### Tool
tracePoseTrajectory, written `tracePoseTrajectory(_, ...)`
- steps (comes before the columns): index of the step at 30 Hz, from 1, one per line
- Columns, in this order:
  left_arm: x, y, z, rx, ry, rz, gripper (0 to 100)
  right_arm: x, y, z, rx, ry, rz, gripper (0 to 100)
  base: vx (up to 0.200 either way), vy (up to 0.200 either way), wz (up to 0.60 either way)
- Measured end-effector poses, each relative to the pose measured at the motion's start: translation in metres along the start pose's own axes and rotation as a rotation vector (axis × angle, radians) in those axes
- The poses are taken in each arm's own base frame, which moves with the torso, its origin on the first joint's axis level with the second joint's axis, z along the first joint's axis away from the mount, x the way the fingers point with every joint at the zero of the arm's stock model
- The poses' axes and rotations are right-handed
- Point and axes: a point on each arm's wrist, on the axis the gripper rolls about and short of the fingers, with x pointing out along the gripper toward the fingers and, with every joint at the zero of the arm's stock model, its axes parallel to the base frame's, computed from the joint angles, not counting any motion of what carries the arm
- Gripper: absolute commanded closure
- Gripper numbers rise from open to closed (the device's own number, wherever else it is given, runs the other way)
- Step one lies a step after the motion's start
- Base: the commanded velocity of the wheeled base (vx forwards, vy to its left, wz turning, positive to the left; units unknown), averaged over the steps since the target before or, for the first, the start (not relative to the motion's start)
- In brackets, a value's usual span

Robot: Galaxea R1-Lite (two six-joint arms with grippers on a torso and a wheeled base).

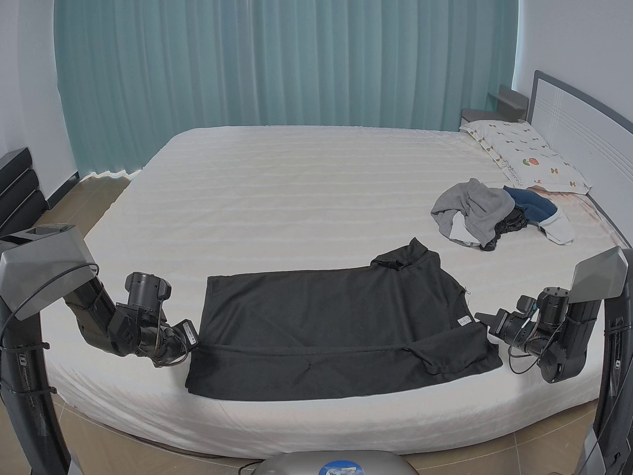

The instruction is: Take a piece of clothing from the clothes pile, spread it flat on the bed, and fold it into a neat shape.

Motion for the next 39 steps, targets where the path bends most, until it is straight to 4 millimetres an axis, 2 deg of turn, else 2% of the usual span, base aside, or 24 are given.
tracePoseTrajectory(16, 0.000, -0.002, 0.001, -0.002, -0.003, -0.006, 100, 0.003, -0.003, -0.001, 0.000, -0.003, -0.003, 100, 0.000, 0.000, 0.00)
tracePoseTrajectory(17, 0.000, -0.002, 0.001, -0.003, -0.003, -0.005, 0, 0.004, -0.003, -0.002, 0.001, 0.000, -0.003, 100, 0.000, 0.000, 0.00)
tracePoseTrajectory(19, 0.000, -0.002, 0.000, -0.006, -0.002, -0.005, 0, 0.004, -0.004, -0.004, 0.004, 0.007, -0.006, 100, 0.000, 0.000, 0.00)
tracePoseTrajectory(20, 0.000, -0.002, 0.000, -0.007, -0.002, -0.006, 0, 0.005, -0.005, -0.005, 0.005, 0.010, -0.007, 0, 0.000, 0.000, 0.00)
tracePoseTrajectory(30, 0.000, -0.002, 0.000, -0.010, 0.000, -0.005, 0, 0.004, -0.006, -0.007, 0.030, 0.015, -0.009, 0, 0.000, 0.000, 0.00)
tracePoseTrajectory(39, -0.004, 0.000, 0.001, -0.037, -0.010, 0.003, 0, -0.006, -0.001, 0.009, 0.285, -0.030, -0.006, 0, 0.000, 0.000, 0.00)
